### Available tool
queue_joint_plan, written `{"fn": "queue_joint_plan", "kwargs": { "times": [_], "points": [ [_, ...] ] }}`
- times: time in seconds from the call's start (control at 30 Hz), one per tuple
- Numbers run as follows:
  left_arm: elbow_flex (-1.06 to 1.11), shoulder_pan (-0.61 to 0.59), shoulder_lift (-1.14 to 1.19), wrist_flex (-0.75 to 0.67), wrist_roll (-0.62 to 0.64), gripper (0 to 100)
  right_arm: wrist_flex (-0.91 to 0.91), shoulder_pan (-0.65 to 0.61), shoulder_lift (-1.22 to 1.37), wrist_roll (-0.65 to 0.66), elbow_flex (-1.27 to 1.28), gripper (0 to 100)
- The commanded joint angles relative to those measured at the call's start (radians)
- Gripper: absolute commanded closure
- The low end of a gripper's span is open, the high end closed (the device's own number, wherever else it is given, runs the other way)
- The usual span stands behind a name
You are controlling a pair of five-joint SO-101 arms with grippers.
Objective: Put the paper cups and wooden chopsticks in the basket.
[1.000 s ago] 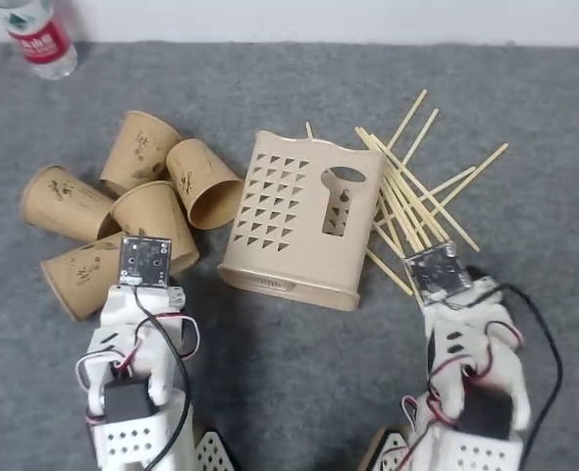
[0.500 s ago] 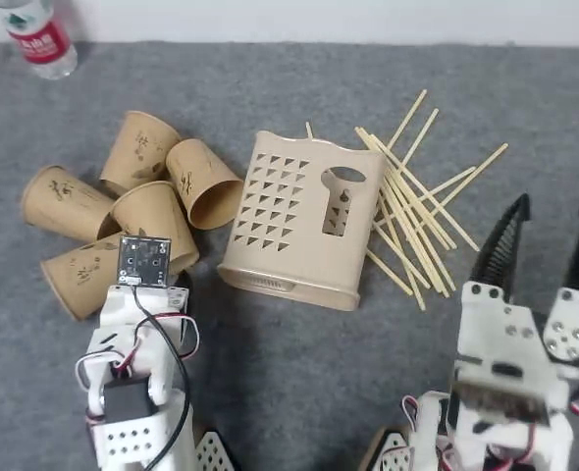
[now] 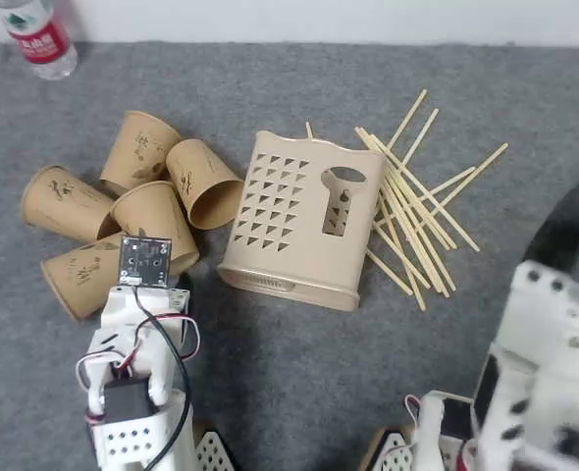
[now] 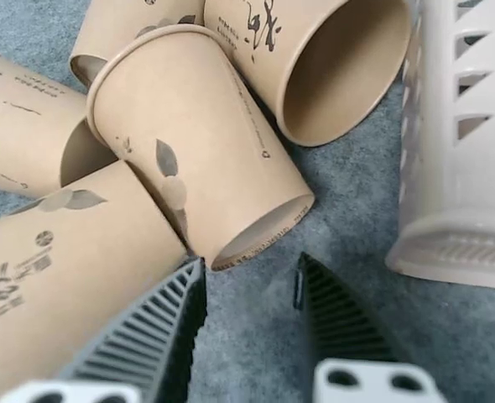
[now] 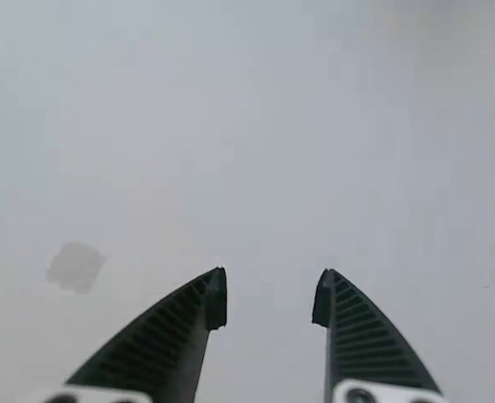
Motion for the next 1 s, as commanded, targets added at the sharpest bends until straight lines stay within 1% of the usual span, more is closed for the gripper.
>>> {"fn": "queue_joint_plan", "kwargs": {
  "times": [0.0,0.07,0.17,0.27,0.43,0.63,0.77,0.97],
  "points": [
    [-0.005,0.021,-0.009,0.003,-0.008,83,0.308,-0.094,0.337,-0.16,-0.342,82.1],
    [-0.005,0.023,-0.009,0.003,-0.008,83,0.493,-0.203,0.549,-0.155,-0.512,82.0],
    [-0.005,0.023,-0.009,0.003,-0.008,83,0.717,-0.358,0.869,-0.147,-0.772,81.9],
    [-0.005,0.023,-0.009,0.003,-0.008,83,0.892,-0.453,1.165,-0.147,-1.04,81.9],
    [-0.005,0.023,-0.009,0.003,-0.008,83,1.102,-0.46,1.584,-0.147,-1.453,81.9],
    [-0.005,0.025,-0.009,-0.003,-0.008,83,1.279,-0.424,1.974,-0.15,-1.766,81.8],
    [-0.005,0.026,-0.009,-0.005,-0.008,83,1.317,-0.39,2.129,-0.149,-1.844,81.8],
    [-0.005,0.026,-0.009,-0.005,-0.008,83,1.316,-0.358,2.21,-0.149,-1.754,81.8]
  ]
}}
